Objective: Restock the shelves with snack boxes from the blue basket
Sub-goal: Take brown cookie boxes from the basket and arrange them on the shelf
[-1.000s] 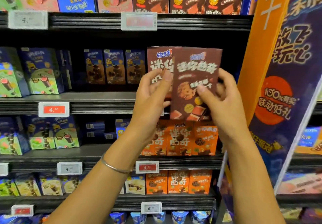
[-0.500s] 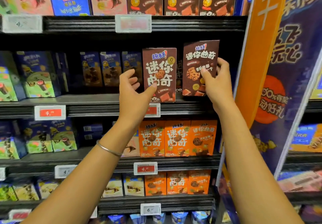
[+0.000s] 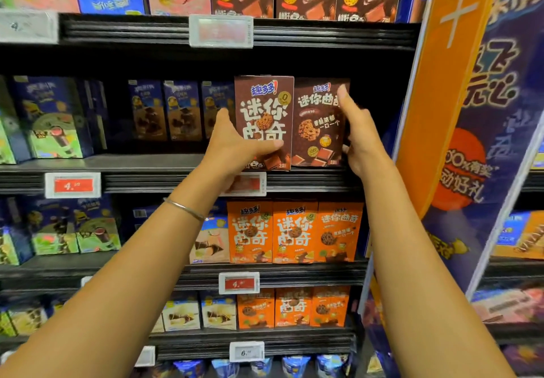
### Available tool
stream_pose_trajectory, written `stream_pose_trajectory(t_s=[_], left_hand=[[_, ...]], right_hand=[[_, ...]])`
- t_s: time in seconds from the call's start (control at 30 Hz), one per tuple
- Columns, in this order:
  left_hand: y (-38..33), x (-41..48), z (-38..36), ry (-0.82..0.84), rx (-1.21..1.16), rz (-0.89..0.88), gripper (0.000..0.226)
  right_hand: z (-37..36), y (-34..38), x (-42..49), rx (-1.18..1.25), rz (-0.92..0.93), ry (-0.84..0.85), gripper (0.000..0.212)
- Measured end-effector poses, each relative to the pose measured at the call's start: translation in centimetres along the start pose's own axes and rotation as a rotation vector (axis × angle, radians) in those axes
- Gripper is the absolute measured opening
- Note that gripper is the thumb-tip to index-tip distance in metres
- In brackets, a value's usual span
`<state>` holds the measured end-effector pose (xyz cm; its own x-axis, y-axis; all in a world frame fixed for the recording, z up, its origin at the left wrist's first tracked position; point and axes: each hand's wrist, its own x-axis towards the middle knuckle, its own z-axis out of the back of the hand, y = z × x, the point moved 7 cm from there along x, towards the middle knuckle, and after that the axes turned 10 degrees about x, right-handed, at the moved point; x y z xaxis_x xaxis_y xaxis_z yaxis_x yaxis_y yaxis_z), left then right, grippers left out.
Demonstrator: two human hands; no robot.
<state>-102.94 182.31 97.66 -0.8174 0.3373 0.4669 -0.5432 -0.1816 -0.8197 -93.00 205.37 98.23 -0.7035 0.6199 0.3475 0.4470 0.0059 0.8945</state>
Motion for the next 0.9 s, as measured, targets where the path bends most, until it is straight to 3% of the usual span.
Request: stream_pose_trajectory(t_s=[0.1,0.23,0.5,0.9], left_hand=[[0.2,0.8,-0.2,0.045,-0.043,0.024,0.075],[0.6,1.7,-0.7,0.085,-0.06,0.029,0.075],[0.7,2.7,-1.5,0.169,-0.028,-0.047,0.039],[1.2,4.1,-1.8,0.197,-0.013,-0.014,0.035]], right_hand=[[-0.4,-0.3,0.9,-0.001,-0.049,0.051,0.114],[-1.2,-1.4,1.7,0.011,-0.084,0.157,0.083],[-1.0,-2.1,2.6,0.028,-0.095,0.123,0.102],[-1.3,-2.9,4.1,-0.015,-0.109,0.094,0.108]])
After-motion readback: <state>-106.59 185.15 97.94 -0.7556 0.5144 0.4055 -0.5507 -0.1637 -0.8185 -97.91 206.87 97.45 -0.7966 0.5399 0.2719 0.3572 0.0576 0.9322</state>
